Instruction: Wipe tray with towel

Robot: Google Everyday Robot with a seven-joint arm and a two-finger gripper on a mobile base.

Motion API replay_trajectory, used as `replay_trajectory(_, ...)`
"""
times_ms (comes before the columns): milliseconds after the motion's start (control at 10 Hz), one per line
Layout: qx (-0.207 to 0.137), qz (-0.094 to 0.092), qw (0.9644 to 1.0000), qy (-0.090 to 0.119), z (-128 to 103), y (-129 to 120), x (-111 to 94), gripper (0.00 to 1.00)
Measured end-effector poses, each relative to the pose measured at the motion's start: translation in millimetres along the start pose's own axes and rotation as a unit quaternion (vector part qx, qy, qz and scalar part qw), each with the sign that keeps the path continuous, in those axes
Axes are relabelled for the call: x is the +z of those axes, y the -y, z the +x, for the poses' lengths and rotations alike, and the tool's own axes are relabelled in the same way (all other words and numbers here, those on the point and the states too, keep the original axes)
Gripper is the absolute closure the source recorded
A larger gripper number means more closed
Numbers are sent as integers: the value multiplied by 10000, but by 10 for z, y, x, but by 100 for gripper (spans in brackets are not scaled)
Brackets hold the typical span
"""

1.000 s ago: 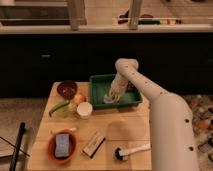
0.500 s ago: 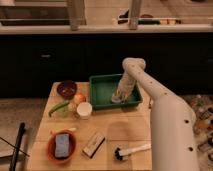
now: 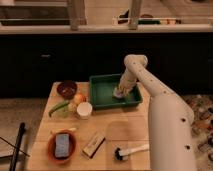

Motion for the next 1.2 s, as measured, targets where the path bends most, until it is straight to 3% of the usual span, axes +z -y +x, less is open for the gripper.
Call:
replay_trajectory(200,0,127,9999,-35,-14,134,4,99)
replay_trajectory(500,-390,127,9990,149,-310,282,94,99)
replay_trajectory(900,-831,-78,9955,450,-560,56,125,99)
replay_trajectory(1200,-774,-209,9956,483,-464,-126,78,99)
